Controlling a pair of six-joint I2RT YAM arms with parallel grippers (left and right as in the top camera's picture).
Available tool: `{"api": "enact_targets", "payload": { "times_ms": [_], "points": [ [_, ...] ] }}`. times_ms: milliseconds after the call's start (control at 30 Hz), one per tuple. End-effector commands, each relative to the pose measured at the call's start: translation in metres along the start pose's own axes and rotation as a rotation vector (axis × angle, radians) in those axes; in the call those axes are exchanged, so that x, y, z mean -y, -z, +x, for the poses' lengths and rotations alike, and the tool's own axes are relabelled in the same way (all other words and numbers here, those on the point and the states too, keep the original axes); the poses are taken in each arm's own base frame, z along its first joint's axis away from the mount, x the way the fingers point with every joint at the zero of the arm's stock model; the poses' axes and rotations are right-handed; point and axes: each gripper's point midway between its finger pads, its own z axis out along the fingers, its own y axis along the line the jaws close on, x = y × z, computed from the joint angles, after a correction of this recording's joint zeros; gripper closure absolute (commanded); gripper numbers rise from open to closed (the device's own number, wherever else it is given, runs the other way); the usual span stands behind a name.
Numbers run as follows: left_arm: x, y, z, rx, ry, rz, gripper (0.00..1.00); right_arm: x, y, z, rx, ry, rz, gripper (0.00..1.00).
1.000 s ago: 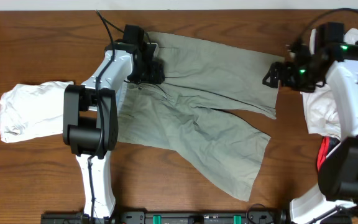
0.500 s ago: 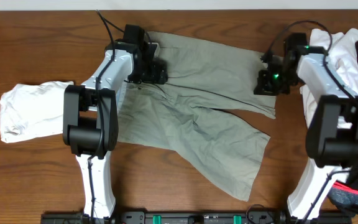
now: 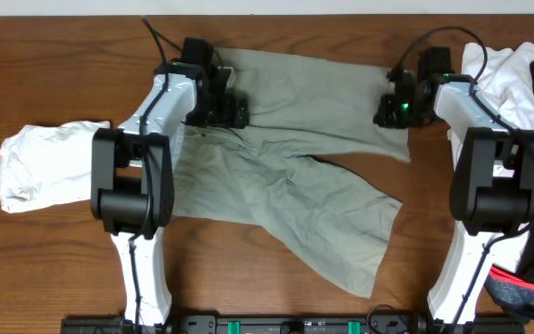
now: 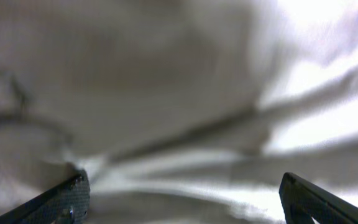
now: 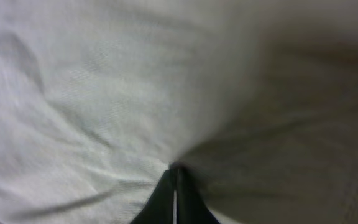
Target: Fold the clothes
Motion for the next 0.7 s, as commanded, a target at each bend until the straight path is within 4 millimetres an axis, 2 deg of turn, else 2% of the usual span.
{"api": "enact_targets", "payload": {
  "times_ms": [0, 167, 333, 367, 400, 433, 467, 500, 600, 667],
  "points": [
    [-0.002, 0.035, 0.0, 0.035, 0.005, -0.034, 0.02, 0.035, -0.037, 0.012, -0.021, -0.052, 0.145, 0.89],
    [-0.003, 0.067, 0.011, 0.025, 0.015, -0.079, 0.02, 0.05, -0.046, -0.023, 0.129, -0.039, 0.188, 0.89],
    [-0.002, 0.089, 0.02, 0.02, 0.019, -0.104, 0.02, 0.069, -0.036, -0.05, 0.25, -0.07, 0.23, 0.92],
    [0.0, 0.094, 0.023, 0.015, 0.02, -0.103, 0.02, 0.073, -0.032, -0.056, 0.27, -0.072, 0.232, 0.86],
    [0.001, 0.098, 0.027, 0.007, 0.022, -0.103, 0.02, 0.076, -0.028, -0.061, 0.284, -0.075, 0.235, 0.74],
    [0.002, 0.102, 0.031, -0.002, 0.024, -0.103, 0.02, 0.079, -0.025, -0.066, 0.297, -0.076, 0.236, 0.39],
    [0.003, 0.104, 0.034, -0.012, 0.027, -0.103, 0.02, 0.08, -0.022, -0.069, 0.305, -0.077, 0.238, 0.14],
    [0.003, 0.106, 0.039, -0.028, 0.03, -0.103, 0.02, 0.081, -0.018, -0.073, 0.309, -0.075, 0.235, 0.01],
    [0.004, 0.109, 0.056, -0.094, 0.045, -0.103, 0.02, 0.077, -0.004, -0.076, 0.272, -0.079, 0.221, 0.01],
    [0.005, 0.11, 0.066, -0.134, 0.055, -0.104, 0.02, 0.069, 0.016, -0.079, 0.248, -0.081, 0.225, 0.01]
  ]
}}
